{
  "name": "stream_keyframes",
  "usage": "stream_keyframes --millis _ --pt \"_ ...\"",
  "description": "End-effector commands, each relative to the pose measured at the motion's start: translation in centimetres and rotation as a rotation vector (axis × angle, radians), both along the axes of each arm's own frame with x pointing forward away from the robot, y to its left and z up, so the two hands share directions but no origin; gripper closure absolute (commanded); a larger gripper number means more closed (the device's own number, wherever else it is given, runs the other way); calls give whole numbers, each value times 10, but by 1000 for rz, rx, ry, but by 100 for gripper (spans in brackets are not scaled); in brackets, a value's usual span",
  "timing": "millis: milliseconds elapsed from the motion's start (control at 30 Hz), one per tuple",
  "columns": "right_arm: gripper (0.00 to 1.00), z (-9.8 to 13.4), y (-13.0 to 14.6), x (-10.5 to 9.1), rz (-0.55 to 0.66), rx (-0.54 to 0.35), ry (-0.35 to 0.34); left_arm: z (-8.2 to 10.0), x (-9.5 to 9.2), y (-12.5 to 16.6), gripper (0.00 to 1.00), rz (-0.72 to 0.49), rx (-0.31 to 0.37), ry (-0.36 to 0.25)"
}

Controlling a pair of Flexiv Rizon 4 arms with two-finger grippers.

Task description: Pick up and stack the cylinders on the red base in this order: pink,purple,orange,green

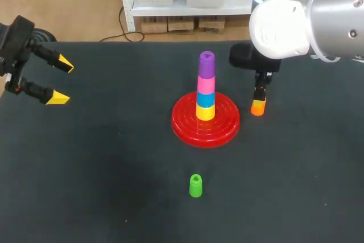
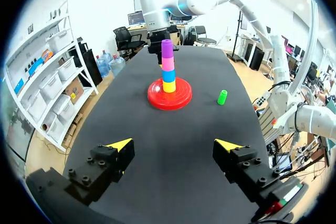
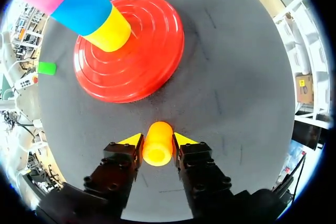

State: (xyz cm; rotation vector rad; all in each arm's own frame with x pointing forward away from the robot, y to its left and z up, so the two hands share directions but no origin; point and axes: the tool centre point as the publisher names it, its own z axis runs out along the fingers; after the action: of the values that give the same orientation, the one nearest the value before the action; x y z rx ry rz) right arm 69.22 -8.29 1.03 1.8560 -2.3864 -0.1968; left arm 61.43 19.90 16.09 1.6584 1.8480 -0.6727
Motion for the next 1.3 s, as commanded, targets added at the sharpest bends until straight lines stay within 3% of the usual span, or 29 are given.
stream_keyframes --millis 33,300,633,900,1100,1300 --pt "100 5 0 0 1 -1 -1 -1 -1 0 0 1 -2 -4" --pt "100 51 11 -5 15 -16 -57 -1 -1 0 0 1 -2 -4" --pt "100 146 48 -9 57 -44 -138 -1 -1 0 0 1 -2 -4" --pt "100 208 85 -8 114 -61 -208 -1 -1 0 0 1 -2 -4" --pt "100 239 110 -7 156 -69 -229 -1 -1 0 0 1 -2 -4" --pt "100 250 123 -10 173 -80 -236 -1 -1 0 0 1 -2 -4"
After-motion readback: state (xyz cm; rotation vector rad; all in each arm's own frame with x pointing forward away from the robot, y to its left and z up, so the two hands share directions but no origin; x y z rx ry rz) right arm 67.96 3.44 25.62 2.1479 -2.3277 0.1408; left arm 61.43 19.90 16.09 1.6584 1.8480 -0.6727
